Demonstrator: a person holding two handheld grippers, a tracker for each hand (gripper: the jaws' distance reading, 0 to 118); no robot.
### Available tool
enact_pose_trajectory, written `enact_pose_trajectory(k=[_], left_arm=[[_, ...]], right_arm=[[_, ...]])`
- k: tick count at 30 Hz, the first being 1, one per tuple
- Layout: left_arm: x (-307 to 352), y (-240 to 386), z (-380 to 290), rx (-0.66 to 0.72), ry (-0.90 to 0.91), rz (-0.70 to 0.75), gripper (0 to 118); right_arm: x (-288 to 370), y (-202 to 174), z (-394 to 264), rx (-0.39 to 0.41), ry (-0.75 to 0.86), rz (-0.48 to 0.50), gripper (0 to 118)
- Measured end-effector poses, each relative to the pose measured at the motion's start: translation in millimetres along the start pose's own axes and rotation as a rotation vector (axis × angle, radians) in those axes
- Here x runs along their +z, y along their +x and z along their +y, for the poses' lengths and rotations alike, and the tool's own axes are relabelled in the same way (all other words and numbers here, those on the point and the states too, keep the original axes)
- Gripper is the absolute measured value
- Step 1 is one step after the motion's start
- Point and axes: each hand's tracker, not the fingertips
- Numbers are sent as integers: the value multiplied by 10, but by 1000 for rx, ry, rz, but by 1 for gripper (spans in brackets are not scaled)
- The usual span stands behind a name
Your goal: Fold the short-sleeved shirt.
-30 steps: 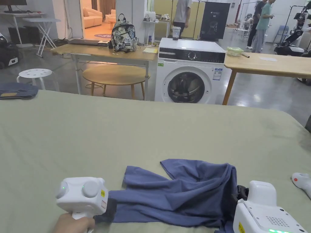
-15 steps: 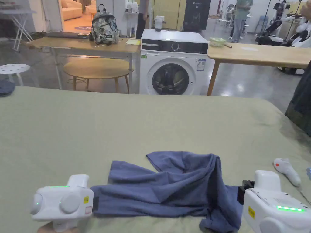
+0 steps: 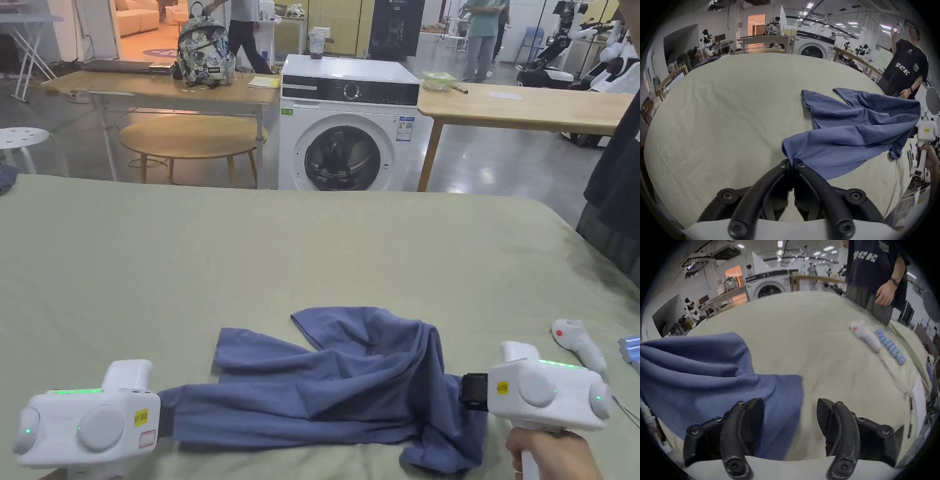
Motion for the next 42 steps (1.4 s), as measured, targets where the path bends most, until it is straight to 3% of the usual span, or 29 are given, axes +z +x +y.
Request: enact_pose_trajectory(k=[2, 3, 6, 7, 8, 16, 24, 33, 42], left_arm=[[46, 61, -19, -9, -3, 1, 0], [45, 69, -29, -14, -4, 2, 0], [81, 126, -55, -33, -2, 9, 0], [92, 137, -63, -36, 0, 13, 0], [99, 144, -66, -38, 0, 14, 0], [226, 103, 139, -63, 87, 15, 0], [893, 23, 628, -70, 238, 46, 0], [1800, -310, 1394, -38, 431, 134, 0], [2444, -486, 2038, -24, 547, 172, 0]], right_arm=[[-132, -52, -31, -3, -46, 51, 70], [-189, -86, -60, 5, -78, 50, 64], [-237, -169, -166, 89, -40, -53, 23], [-203, -165, -174, 89, -13, -28, 9], [-211, -136, -166, 70, -6, 6, 4], [310, -180, -29, 89, 194, -19, 4], [1179, -401, 324, 172, 422, -44, 4], [1943, -696, 844, 187, 669, -63, 4], [2534, -1133, 1415, 173, 761, -39, 4]])
